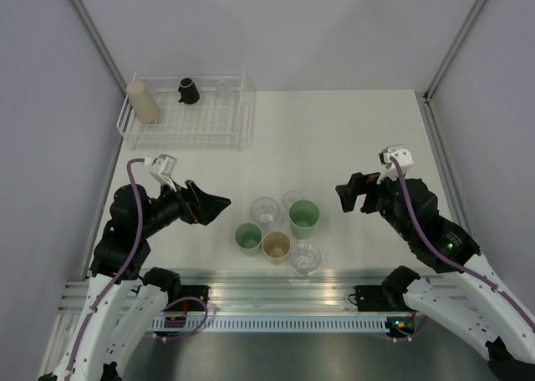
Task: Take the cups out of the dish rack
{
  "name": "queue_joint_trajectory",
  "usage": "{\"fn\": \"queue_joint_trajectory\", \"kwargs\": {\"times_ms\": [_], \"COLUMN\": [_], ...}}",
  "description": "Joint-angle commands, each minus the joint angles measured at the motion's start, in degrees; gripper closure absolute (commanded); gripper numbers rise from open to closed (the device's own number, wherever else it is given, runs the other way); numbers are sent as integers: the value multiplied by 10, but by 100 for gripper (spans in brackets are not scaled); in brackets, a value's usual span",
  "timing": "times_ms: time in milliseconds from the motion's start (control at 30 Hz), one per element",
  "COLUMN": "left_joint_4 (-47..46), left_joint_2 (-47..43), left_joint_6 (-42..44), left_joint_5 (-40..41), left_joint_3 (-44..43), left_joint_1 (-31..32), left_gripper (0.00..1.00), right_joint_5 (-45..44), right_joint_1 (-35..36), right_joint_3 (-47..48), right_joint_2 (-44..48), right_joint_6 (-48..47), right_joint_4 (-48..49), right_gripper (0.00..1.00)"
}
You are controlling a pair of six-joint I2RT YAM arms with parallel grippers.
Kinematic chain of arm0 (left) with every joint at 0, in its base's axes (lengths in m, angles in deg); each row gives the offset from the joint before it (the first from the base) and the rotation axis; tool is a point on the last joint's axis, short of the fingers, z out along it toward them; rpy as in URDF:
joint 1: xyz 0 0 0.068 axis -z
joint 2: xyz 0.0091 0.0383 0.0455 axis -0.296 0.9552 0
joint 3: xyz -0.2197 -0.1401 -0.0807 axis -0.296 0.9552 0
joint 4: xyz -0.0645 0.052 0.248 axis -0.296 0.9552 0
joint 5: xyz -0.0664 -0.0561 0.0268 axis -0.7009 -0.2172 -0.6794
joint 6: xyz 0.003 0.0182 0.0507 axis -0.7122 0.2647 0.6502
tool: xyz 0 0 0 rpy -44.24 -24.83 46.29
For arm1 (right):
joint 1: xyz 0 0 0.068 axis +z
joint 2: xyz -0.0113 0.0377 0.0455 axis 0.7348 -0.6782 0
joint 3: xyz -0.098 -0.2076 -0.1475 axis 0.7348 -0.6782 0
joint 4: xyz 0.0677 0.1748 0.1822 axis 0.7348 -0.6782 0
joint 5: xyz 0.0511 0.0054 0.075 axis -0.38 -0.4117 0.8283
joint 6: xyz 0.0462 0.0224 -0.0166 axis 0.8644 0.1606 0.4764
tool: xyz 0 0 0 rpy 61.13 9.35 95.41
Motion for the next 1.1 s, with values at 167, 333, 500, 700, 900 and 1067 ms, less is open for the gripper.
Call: {"fn": "queue_joint_trajectory", "kwargs": {"times_ms": [167, 333, 500, 700, 900, 1067], "left_joint_4": [26, 30, 24, -5, -34, -32], "left_joint_2": [-35, -47, -41, -50, -55, -64], "left_joint_6": [20, 21, 16, 9, -6, 4], "left_joint_5": [12, 12, 12, 18, 36, 75], "left_joint_3": [-16, -9, 11, 20, 25, 8], "left_joint_1": [1, 0, 1, 1, 1, 1], "left_gripper": [0, 0, 0, 0, 0, 0], "right_joint_5": [-14, 4, 10, 14, 13, 13], "right_joint_1": [3, 3, 2, 2, 3, 3], "right_joint_3": [25, 19, 18, 17, 8, 4], "right_joint_2": [-6, 0, 0, 9, 6, 8], "right_joint_6": [37, 41, 35, 26, 20, 18], "right_joint_4": [20, 21, 19, 36, 44, 42], "right_gripper": [2, 2, 2, 2, 2, 2]}}
